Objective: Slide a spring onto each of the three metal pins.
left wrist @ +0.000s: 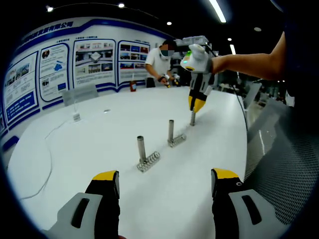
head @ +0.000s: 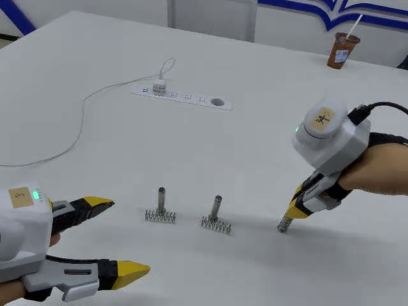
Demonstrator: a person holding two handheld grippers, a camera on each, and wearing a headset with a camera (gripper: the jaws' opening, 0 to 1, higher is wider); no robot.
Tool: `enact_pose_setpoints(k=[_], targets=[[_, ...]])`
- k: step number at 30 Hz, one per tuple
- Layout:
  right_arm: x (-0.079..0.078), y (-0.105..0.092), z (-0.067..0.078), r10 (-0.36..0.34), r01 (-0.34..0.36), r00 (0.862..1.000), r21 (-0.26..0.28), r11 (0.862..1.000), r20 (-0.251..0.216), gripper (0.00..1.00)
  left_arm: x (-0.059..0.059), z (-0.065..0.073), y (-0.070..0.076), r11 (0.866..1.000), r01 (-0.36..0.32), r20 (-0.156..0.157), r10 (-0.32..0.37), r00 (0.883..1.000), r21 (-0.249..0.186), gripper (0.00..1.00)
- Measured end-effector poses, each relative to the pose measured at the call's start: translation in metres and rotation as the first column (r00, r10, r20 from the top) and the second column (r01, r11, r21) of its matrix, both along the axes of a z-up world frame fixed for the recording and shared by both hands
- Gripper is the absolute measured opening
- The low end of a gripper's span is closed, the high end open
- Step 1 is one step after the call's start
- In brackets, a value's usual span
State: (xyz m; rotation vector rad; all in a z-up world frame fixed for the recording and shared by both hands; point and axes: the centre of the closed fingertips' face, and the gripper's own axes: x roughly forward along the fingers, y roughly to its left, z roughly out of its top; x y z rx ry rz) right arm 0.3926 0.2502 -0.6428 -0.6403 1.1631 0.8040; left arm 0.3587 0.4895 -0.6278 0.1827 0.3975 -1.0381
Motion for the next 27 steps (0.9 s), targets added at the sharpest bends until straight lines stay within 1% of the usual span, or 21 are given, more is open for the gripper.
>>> enact_pose_setpoints(k=[4, 13, 15, 23, 27], targets=[[-0.001, -0.001, -0.005, -0.009, 0.009, 1.0, 0.005, 1.0, -0.001, 0.12, 0.0, 0.001, -0.001, 1.0, 0.001, 0.001, -0.001, 1.0, 0.0, 0.77], [0.0, 0.0, -0.005, -0.012, 0.011, 1.0, 0.031, 0.999, 0.012, 0.12, 0.001, 0.002, -0.002, 1.0, 0.001, 0.003, -0.001, 1.0, -0.001, 0.77], [0.001, 0.0, -0.004, -0.014, 0.013, 1.0, 0.046, 0.999, 0.017, 0.14, 0.001, 0.002, -0.002, 1.0, 0.002, 0.004, -0.002, 1.0, 0.0, 0.77], [-0.002, 0.002, 0.008, -0.013, 0.006, 0.997, 0.084, 0.996, 0.078, 0.21, 0.001, 0.003, -0.003, 1.0, 0.005, 0.006, -0.005, 1.0, 0.001, 0.77], [-0.004, 0.0, 0.013, -0.018, 0.007, 0.993, 0.098, 0.995, 0.113, 0.22, 0.001, 0.004, -0.004, 1.0, 0.007, 0.007, -0.007, 1.0, 0.0, 0.77]])
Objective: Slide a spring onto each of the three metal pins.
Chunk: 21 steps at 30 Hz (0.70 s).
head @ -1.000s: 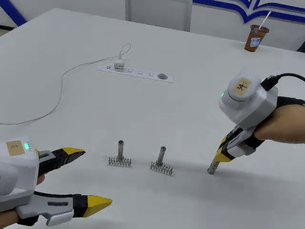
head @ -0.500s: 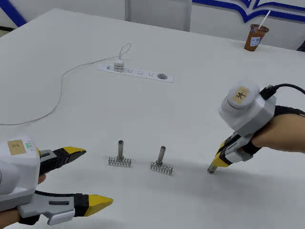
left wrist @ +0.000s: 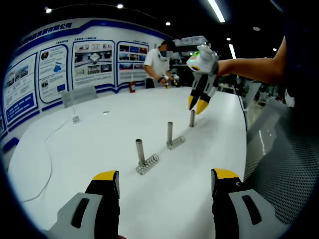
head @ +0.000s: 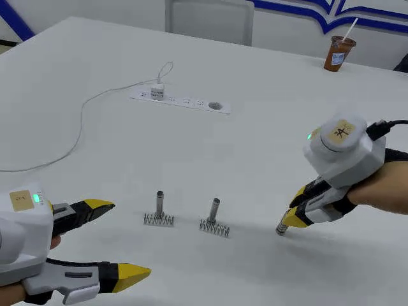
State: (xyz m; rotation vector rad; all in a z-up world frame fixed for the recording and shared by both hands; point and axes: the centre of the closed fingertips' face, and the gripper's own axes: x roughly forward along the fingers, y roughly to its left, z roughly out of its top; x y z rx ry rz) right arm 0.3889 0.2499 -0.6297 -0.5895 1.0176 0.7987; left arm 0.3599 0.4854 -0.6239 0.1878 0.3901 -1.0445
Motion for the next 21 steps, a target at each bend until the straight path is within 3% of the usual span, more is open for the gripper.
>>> enact_pose_setpoints(k=[6, 10, 14, 21], targets=[[0.0, 0.001, 0.009, -0.005, 0.003, 0.998, 0.033, 0.999, 0.062, 0.22, -0.001, 0.001, -0.002, 1.0, 0.005, 0.002, -0.005, 1.0, 0.002, 0.77], [-0.002, 0.011, 0.019, -0.012, 0.004, 0.994, 0.082, 0.997, 0.105, 0.22, -0.001, 0.001, -0.001, 1.0, 0.004, 0.003, -0.004, 1.0, 0.003, 0.77], [-0.005, 0.024, 0.022, 0.0, -0.013, 0.992, 0.107, 0.994, 0.123, 0.22, -0.002, 0.001, -0.002, 1.0, 0.005, 0.003, -0.005, 1.0, 0.005, 0.77], [-0.01, 0.051, 0.008, 0.045, -0.059, 0.993, 0.132, 0.99, 0.106, 0.22, -0.003, 0.002, -0.003, 1.0, 0.004, 0.005, -0.004, 1.0, 0.003, 0.77]])
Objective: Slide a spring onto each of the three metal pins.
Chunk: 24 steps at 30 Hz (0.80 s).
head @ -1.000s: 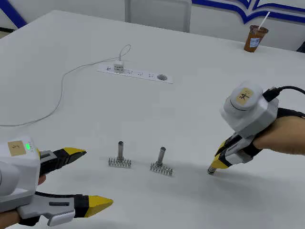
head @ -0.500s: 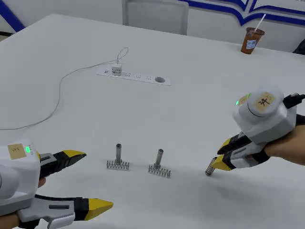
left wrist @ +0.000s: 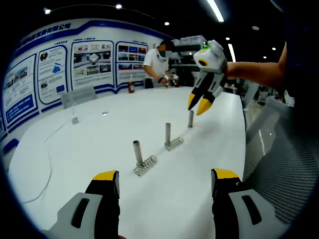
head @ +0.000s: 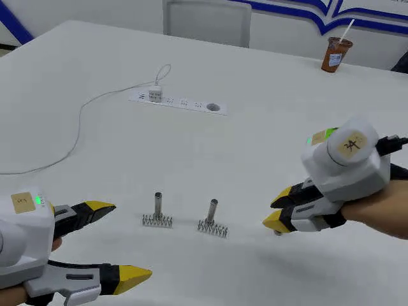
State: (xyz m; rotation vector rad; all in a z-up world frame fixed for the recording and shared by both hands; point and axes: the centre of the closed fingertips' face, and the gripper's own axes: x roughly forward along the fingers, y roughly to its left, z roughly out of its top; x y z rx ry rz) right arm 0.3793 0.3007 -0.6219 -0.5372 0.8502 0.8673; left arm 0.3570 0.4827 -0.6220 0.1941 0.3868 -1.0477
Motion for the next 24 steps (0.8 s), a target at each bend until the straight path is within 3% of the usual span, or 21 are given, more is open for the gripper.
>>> enact_pose_setpoints(k=[12, 24], targets=[[0.006, 0.034, -0.02, 0.041, -0.041, 0.999, 0.035, 0.999, -0.015, 0.21, 0.002, 0.002, 0.003, 1.0, -0.003, 0.004, 0.003, 1.0, 0.004, 0.77], [0.011, 0.046, -0.045, 0.059, -0.058, 0.998, 0.041, 0.997, -0.029, 0.18, 0.001, 0.0, 0.001, 1.0, 0.001, 0.001, -0.001, 1.0, 0.008, 0.77]])
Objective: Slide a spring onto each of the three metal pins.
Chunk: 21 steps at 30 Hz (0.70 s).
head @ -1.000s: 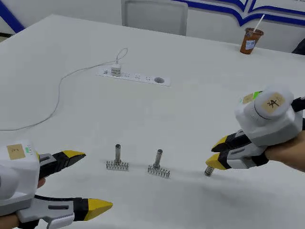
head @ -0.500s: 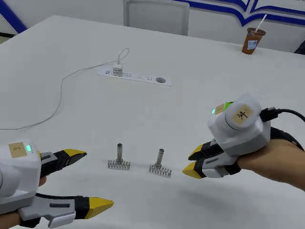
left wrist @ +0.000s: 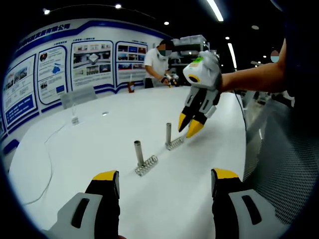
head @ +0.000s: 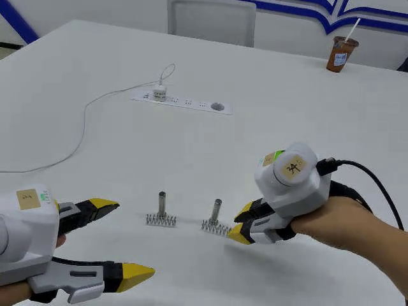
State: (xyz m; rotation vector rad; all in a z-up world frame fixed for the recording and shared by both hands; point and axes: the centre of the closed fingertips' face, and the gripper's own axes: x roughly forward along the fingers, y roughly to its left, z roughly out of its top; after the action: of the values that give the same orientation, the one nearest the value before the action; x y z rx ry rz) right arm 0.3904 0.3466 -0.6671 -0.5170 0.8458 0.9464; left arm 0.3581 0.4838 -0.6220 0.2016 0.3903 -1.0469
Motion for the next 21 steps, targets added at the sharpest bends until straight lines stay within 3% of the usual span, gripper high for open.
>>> enact_pose_setpoints(k=[21], targets=[[0.003, 0.005, -0.016, 0.038, -0.038, 0.999, 0.0, 0.999, 0.005, 0.15, 0.0, -0.001, 0.001, 1.0, -0.001, -0.006, 0.001, 1.0, 0.006, 0.77]])
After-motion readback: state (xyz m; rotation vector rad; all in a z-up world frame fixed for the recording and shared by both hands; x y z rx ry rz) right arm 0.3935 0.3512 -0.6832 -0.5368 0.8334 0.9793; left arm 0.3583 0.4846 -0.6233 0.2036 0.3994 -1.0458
